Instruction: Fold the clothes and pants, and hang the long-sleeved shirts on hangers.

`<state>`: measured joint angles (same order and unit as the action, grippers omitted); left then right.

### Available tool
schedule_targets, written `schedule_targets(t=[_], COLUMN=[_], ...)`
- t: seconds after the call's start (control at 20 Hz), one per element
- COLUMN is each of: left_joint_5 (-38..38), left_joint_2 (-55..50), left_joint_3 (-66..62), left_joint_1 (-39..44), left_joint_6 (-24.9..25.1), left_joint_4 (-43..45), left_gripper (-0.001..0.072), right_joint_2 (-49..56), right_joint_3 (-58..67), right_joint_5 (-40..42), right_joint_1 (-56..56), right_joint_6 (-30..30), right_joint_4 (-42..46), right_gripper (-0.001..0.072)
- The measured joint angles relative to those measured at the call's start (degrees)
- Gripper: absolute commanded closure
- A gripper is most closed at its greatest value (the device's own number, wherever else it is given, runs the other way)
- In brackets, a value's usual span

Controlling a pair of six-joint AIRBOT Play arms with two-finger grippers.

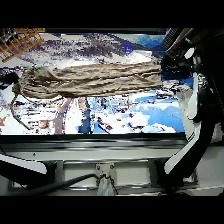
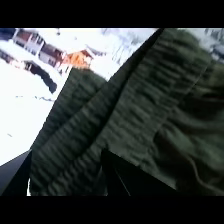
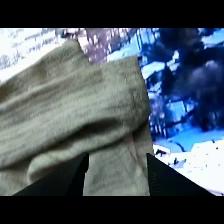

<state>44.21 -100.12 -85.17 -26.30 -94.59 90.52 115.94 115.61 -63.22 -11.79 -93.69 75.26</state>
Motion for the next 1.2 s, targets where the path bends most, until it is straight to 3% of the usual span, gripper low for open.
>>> schedule_targets(t=[0.1, 0.15, 0.2, 0.4, 0.8, 0.85, 1.0, 1.1, 1.2], left_joint_5=[3.96, 5.14, 6.12, 7.21, -0.35, -1.14, -3.87, -5.11, -5.40], left_joint_2=[1.49, 2.27, 2.99, 4.35, 2.56, 2.05, 1.03, 0.85, 1.11], left_joint_3=[2.23, 3.65, 5.11, 8.74, 10.23, 10.25, 10.27, 10.27, 10.27], left_joint_1=[-0.15, -0.20, -0.24, -0.20, 0.17, 0.26, 1.11, 1.55, 1.51], left_joint_6=[0.57, 0.90, 1.11, 1.75, 1.95, 1.95, 2.12, 2.36, 2.43], left_joint_4=[-1.66, -2.75, -3.87, -8.74, -16.50, -17.22, -19.12, -19.74, -19.26], left_gripper=[0.0238, 0.0131, 0.0110, 0.0110, 0.0116, 0.0159, 0.0697, 0.0694, 0.0695], right_joint_2=[-2.80, -4.42, -5.88, -11.02, -15.91, -16.33, -17.55, -18.82, -21.07], right_joint_3=[-2.10, -3.28, -4.37, -8.02, -11.08, -11.17, -11.58, -13.05, -17.18], right_joint_5=[-1.55, -2.25, -2.56, -3.50, -4.98, -5.03, -5.35, -5.53, -5.11], right_joint_1=[0.02, 0.02, 0.02, 0.02, 0.02, 0.02, 0.02, 0.02, 0.02], right_joint_6=[1.03, 1.53, 1.92, 2.95, 3.34, 3.34, 3.34, 3.37, 3.34], right_joint_4=[0.15, 0.17, 0.33, 0.33, -0.39, -0.50, -0.55, -0.50, -0.11], right_gripper=[0.0280, 0.0280, 0.0280, 0.0281, 0.0281, 0.0281, 0.0293, 0.0349, 0.0344])
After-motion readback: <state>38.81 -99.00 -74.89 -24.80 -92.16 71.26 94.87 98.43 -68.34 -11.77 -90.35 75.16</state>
